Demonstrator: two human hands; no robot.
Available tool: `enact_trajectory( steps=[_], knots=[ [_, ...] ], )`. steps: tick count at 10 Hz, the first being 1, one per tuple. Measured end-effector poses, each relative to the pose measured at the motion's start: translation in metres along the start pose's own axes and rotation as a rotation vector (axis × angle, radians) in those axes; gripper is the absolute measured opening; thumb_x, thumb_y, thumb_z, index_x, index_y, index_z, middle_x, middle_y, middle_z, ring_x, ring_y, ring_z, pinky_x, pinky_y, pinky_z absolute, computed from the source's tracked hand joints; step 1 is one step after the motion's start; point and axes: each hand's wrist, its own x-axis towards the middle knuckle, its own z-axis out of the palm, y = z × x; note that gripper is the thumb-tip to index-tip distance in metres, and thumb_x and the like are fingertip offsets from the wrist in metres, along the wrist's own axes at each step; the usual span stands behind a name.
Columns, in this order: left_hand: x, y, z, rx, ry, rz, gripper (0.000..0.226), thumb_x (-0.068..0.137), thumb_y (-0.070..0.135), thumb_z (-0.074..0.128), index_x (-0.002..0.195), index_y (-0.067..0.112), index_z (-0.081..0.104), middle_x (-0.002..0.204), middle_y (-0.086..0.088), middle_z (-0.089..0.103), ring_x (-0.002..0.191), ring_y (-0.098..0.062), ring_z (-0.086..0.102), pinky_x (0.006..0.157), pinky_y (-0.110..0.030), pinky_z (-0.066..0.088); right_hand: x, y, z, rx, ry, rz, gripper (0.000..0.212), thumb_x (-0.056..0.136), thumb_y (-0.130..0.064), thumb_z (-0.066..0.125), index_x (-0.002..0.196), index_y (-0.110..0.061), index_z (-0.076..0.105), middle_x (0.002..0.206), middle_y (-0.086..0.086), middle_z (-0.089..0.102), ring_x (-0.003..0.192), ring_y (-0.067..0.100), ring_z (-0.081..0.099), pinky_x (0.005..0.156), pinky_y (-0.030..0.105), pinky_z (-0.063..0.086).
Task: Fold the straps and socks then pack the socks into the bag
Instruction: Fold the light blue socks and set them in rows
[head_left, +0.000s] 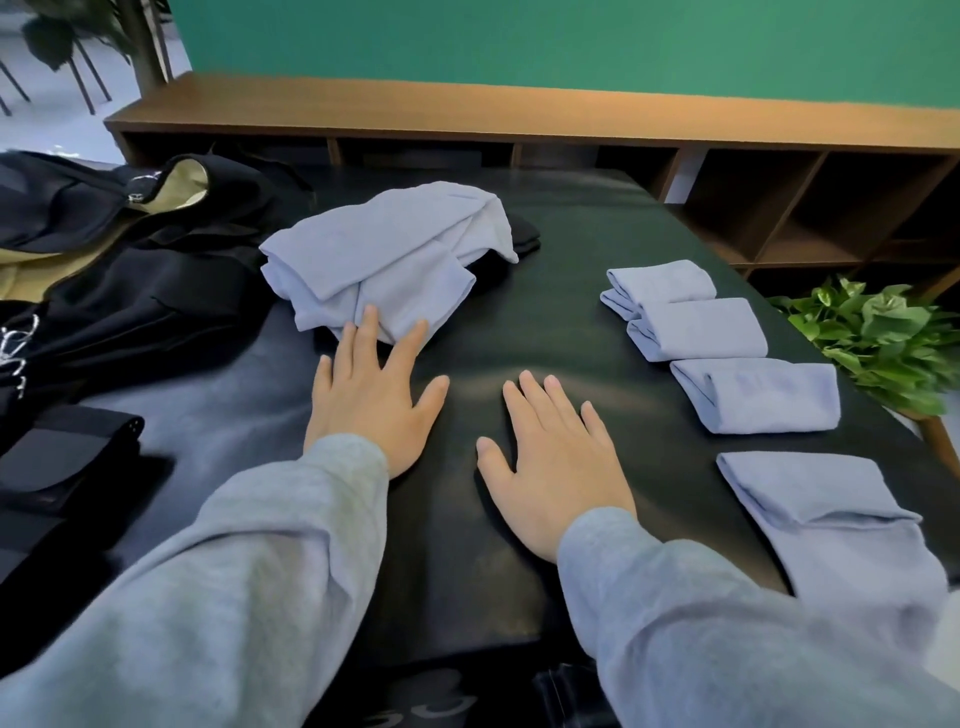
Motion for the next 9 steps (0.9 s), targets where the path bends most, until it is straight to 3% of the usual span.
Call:
enact_trajectory(
  steps=[1,2,3,5,6,9],
  knots=[
    [0.006,0.001,0.000,-0.008,0.084,0.000,0.056,0.093,0.050,0.037,0.144,0.041,0.017,0.156,-0.002,-0.007,0.142,-0.021,-0.001,0.114,-0.041,0.007,0.002,0.000,0.000,0.001,-0.003,-0.003,0.063,0.096,-0.050,0.020,0.151,-0.025,0.002,0.158,-0.011,-0.007,0.143,0.008,-0.014,0.117,0.036,-0.007],
    [0.008,0.002,-0.001,0.020,0.322,0.035,0.046,0.090,0.035,0.052,0.134,0.031,0.042,0.149,-0.009,0.019,0.132,-0.028,0.017,0.105,-0.042,0.017,0.003,0.000,0.000,0.009,-0.001,-0.010,0.063,0.096,-0.049,0.021,0.151,-0.025,0.003,0.158,-0.011,-0.006,0.144,0.008,-0.013,0.118,0.036,-0.006],
    [0.015,-0.001,0.001,0.063,0.315,0.071,0.043,0.089,0.033,0.053,0.132,0.030,0.045,0.152,-0.009,0.016,0.140,-0.028,0.007,0.108,-0.043,0.012,0.003,-0.001,-0.001,0.015,0.000,-0.013,0.062,0.096,-0.049,0.021,0.151,-0.025,0.003,0.158,-0.010,-0.006,0.144,0.008,-0.013,0.118,0.036,-0.006],
    [0.030,-0.005,0.002,0.104,0.242,0.081,0.040,0.093,0.036,0.042,0.133,0.032,0.042,0.157,-0.001,0.000,0.143,-0.021,-0.009,0.112,-0.046,-0.002,0.003,-0.001,-0.002,0.011,-0.008,-0.011,0.063,0.096,-0.049,0.020,0.151,-0.025,0.002,0.158,-0.010,-0.007,0.143,0.008,-0.014,0.118,0.036,-0.006],
    [0.034,-0.006,0.002,0.125,0.286,0.033,0.046,0.093,0.036,0.043,0.138,0.028,0.036,0.157,-0.004,-0.010,0.143,-0.024,-0.014,0.112,-0.049,-0.002,0.003,-0.001,-0.002,0.013,-0.008,-0.013,0.063,0.096,-0.049,0.020,0.151,-0.025,0.002,0.158,-0.010,-0.008,0.143,0.008,-0.015,0.118,0.036,-0.007],
    [0.043,-0.008,-0.001,0.126,0.301,-0.040,0.066,0.093,0.040,0.042,0.145,0.007,0.018,0.157,-0.005,-0.002,0.144,-0.020,-0.007,0.112,-0.047,0.010,0.002,-0.001,-0.002,0.030,0.006,-0.019,0.062,0.096,-0.049,0.020,0.151,-0.025,0.003,0.158,-0.011,-0.006,0.143,0.008,-0.014,0.117,0.036,-0.007]
  ],
)
